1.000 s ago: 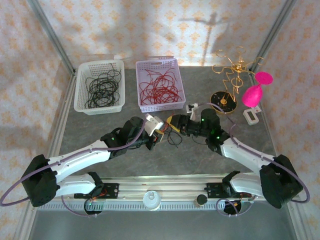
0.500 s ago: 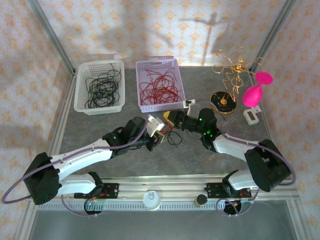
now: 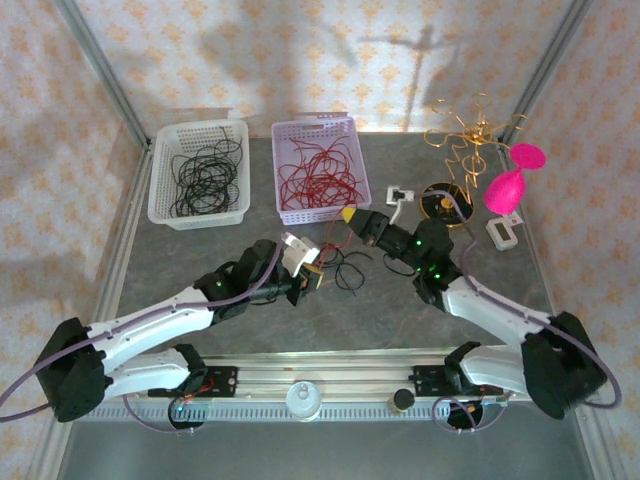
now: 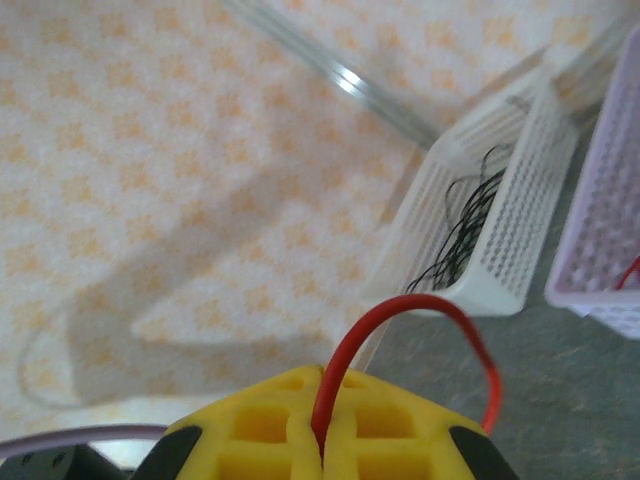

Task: Untangle the cables

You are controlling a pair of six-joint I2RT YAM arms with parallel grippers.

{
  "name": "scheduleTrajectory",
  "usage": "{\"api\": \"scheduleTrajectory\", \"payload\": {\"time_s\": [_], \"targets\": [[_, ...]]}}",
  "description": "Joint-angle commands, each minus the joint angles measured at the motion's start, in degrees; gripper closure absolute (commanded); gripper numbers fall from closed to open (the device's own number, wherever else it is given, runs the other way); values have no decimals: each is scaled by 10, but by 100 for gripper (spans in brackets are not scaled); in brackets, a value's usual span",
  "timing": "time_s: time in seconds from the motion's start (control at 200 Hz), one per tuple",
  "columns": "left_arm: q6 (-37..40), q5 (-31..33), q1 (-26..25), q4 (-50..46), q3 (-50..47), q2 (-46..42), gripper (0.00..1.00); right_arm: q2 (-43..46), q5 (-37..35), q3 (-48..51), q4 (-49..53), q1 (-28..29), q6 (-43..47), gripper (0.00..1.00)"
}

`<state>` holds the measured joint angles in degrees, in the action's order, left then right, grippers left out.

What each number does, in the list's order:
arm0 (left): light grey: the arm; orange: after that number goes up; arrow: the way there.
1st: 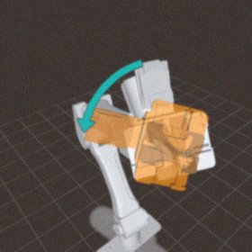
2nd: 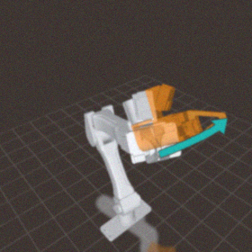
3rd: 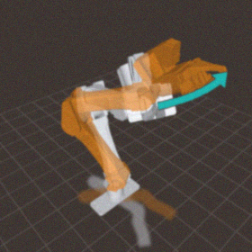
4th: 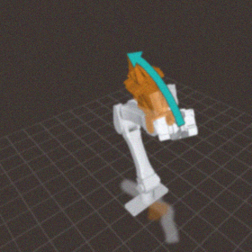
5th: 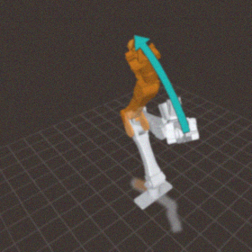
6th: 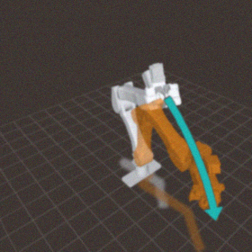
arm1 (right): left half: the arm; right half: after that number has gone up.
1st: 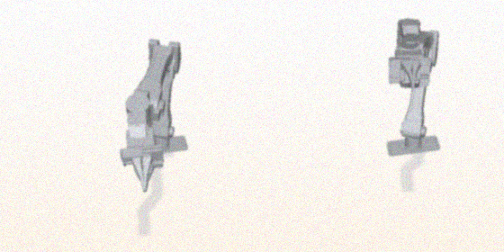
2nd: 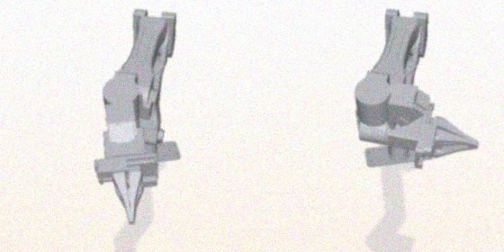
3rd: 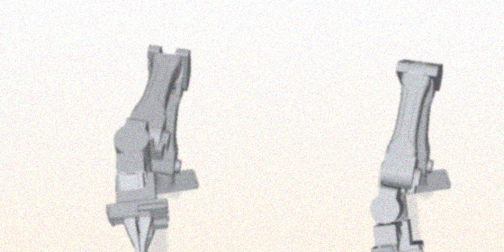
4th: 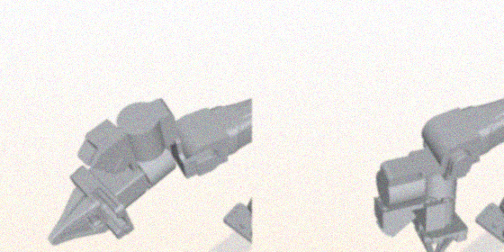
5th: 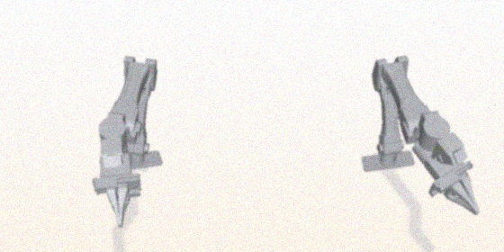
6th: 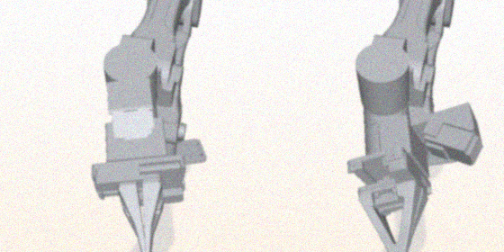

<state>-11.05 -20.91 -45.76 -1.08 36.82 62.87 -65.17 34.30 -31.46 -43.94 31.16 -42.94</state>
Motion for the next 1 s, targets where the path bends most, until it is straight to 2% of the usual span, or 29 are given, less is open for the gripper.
{"api": "scheduleTrajectory", "payload": {"time_s": [0.0,0.125,0.335,0.435,0.611,0.771,0.891,0.996], "targets": [[-25,-22,0,28,-7,-20,100,38,-104,3,105,-9,56,100],[-37,-56,0,42,-5,-51,100,50,-146,3,174,-22,65,100],[-49,-88,0,46,29,-114,100,49,-118,20,187,-57,58,100],[-41,-77,3,30,56,-138,100,44,-95,24,193,-77,61,100],[-8,-13,8,-13,116,-164,100,44,-62,57,180,-115,37,100],[26,70,8,-32,161,-162,100,30,14,111,96,-154,-29,100],[46,117,10,-24,186,-156,100,28,33,121,100,-155,5,100],[61,139,11,-17,214,-142,100,45,36,128,123,-154,80,100]]}}
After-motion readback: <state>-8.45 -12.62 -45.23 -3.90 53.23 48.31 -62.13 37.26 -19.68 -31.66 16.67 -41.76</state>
